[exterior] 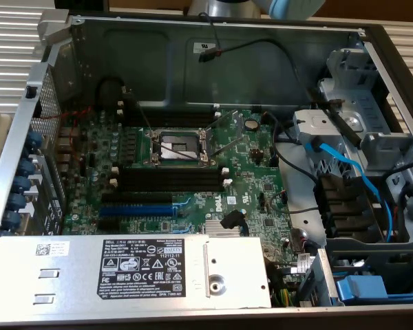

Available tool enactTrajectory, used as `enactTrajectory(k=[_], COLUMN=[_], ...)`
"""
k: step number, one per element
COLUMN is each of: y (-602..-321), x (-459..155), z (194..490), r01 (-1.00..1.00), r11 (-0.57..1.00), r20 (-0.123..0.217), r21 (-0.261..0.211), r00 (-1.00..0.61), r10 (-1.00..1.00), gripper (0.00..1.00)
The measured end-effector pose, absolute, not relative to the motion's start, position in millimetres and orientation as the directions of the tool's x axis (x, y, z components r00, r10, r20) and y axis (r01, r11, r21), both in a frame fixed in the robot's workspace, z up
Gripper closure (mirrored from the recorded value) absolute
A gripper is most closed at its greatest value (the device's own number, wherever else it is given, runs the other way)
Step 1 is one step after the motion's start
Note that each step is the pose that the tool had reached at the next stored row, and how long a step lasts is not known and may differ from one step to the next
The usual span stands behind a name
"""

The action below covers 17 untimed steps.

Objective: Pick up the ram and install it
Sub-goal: 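Pick up the ram and move it above insertion slot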

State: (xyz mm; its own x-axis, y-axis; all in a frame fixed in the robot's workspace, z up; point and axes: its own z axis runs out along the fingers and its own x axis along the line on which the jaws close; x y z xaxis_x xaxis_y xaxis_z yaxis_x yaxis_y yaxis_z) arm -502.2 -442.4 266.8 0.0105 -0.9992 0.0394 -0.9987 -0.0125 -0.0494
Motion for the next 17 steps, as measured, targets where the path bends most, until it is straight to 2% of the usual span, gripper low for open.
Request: enactTrajectory(k=[17], y=[-448.6], x=[-476.2], z=[330.2], r01=[-0.999], r11=[-0.013], r20=[0.041], r21=[-0.050], r00=[0.011], r10=[-0.999], gripper=[0.88])
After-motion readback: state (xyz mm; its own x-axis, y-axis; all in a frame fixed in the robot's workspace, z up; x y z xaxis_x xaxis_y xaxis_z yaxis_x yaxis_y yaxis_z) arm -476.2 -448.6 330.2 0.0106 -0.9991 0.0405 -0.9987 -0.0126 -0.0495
